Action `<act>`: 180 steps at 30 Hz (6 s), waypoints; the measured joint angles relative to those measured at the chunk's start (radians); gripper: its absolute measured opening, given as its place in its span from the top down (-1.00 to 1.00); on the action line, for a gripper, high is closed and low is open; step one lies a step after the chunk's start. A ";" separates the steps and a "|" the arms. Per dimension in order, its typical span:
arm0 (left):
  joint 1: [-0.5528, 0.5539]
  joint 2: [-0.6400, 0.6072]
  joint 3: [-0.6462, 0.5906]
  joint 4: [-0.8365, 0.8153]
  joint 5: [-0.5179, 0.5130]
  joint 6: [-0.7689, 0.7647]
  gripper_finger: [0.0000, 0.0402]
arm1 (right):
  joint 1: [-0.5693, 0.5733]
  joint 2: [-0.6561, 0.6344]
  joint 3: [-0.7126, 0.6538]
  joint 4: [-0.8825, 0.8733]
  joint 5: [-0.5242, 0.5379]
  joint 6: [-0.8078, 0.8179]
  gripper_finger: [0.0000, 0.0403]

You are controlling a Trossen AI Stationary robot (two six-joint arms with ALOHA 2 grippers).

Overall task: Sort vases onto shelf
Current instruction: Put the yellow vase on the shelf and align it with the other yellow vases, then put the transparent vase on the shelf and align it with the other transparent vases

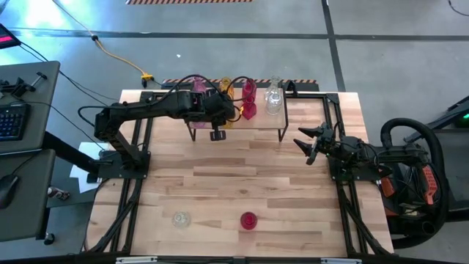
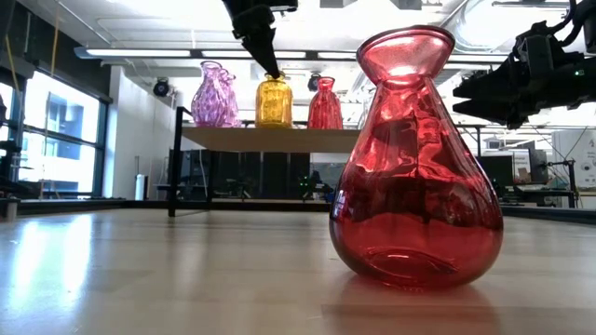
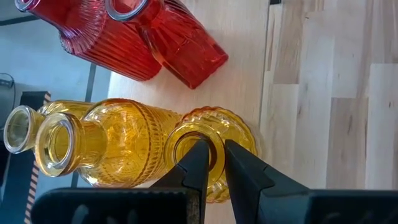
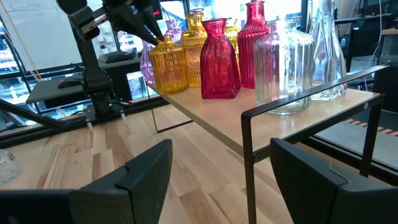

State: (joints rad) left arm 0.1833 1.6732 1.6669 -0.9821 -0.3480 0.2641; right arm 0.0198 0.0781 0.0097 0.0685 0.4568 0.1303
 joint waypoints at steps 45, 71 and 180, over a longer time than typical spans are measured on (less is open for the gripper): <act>-0.003 -0.001 0.028 -0.008 -0.005 0.001 0.28 | 0.000 0.000 0.000 0.000 0.000 0.000 -0.26; -0.063 -0.390 -0.159 -0.031 0.005 -0.204 0.28 | 0.000 0.000 0.000 0.000 0.000 0.000 -0.26; -1.224 -0.223 -0.637 0.212 -0.085 -1.095 0.28 | 0.000 0.000 0.000 0.000 0.000 0.000 -0.26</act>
State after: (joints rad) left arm -1.0403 1.4502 1.0303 -0.7701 -0.4331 -0.8309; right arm 0.0198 0.0782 0.0099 0.0687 0.4570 0.1303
